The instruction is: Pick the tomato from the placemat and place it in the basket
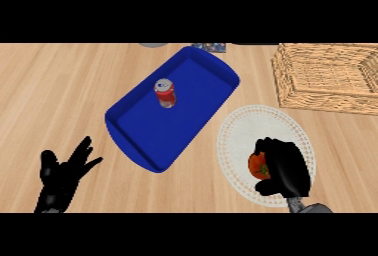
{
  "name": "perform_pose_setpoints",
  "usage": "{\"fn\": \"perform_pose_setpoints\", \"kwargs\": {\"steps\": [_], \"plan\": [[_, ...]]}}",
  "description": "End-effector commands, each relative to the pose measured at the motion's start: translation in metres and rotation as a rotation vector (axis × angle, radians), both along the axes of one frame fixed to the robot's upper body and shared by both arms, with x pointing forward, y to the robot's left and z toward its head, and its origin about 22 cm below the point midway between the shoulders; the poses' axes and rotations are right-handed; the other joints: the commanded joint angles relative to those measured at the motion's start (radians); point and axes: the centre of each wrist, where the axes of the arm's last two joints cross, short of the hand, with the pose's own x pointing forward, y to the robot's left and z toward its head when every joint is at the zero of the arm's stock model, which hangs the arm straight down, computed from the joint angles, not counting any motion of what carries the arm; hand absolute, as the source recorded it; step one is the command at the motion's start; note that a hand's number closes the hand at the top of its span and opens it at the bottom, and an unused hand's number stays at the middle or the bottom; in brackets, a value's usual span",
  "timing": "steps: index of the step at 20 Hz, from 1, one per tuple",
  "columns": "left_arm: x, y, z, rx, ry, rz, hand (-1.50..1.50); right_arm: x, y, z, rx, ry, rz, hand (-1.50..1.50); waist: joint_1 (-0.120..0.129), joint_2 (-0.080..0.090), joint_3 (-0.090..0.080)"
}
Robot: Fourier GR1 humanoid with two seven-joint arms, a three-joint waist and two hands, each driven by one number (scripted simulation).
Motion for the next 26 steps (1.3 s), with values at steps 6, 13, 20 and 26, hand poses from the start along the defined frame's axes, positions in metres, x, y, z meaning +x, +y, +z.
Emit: {"fn": "perform_pose_setpoints", "kwargs": {"steps": [6,13,20,26], "plan": [[-0.010,-0.004,-0.024,0.018,0.091,-0.009,0.00,0.027,0.043,0.007,-0.041,0.188,-0.009,1.50,0.009,0.017,-0.003],[-0.005,0.013,-0.004,0.004,0.078,0.018,0.00,0.049,0.067,0.059,0.236,0.136,-0.050,1.50,-0.001,0.013,-0.001],[-0.015,-0.001,-0.014,0.007,0.075,0.017,0.00,0.042,0.049,0.143,0.752,-0.259,-0.084,1.50,-0.007,0.009,-0.001],[-0.015,0.012,-0.019,0.013,0.082,0.004,0.00,0.037,0.016,0.227,0.799,-0.359,-0.188,1.50,-0.010,0.010,-0.003]]}}
